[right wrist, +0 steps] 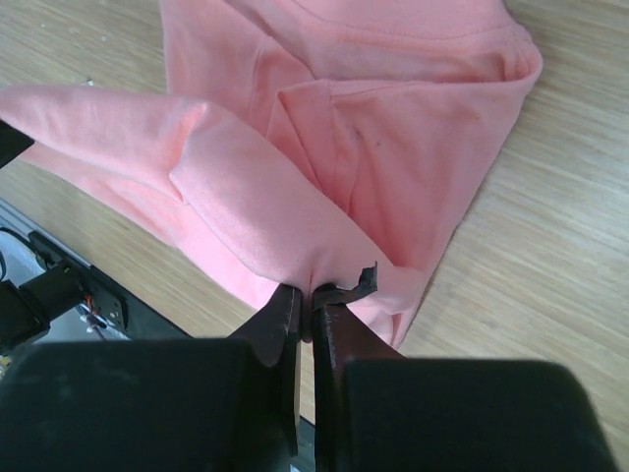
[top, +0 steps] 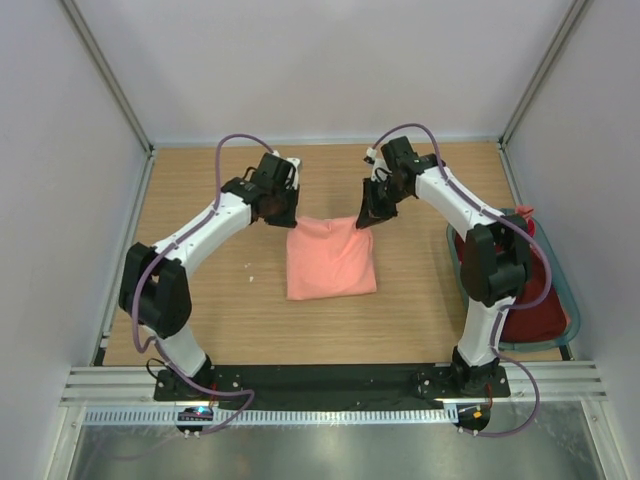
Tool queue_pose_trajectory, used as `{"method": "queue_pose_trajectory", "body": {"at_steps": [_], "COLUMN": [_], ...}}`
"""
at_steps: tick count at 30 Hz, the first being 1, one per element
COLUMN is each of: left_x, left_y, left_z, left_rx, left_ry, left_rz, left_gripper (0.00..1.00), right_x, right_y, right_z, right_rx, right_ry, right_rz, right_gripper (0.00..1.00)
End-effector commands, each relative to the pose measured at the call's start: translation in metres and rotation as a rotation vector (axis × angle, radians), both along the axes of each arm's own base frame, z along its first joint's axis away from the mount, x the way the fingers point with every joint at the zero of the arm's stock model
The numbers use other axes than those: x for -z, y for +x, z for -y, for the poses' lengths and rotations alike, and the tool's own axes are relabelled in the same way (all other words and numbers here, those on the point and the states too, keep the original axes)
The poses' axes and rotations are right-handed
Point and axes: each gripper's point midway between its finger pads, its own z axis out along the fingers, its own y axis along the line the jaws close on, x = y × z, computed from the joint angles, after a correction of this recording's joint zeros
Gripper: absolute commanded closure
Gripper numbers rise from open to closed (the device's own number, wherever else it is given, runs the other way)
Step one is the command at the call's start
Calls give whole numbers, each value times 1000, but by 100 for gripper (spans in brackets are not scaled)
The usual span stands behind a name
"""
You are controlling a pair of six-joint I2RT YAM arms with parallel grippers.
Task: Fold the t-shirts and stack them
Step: Fold the tshirt
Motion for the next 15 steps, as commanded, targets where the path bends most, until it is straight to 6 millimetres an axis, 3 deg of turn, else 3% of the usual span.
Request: {"method": "queue_pose_trajectory", "body": {"at_steps": [1, 6, 15], "left_x": [-1, 8, 63], "left_y": [23, 44, 86], "left_z": [-2, -6, -21], "left_rx": [-11, -40, -109], "left_ry": [42, 63, 120], "left_rz": [60, 86, 56], "left_gripper": [100, 100, 100], "right_x": [-5, 8, 44], "right_y": [21, 42, 88], "right_z": [-6, -6, 20], "right_rx": [-8, 2, 98], "right_ry": [3, 4, 15], "right_rz": [59, 69, 80], "right_gripper": [99, 99, 98]}}
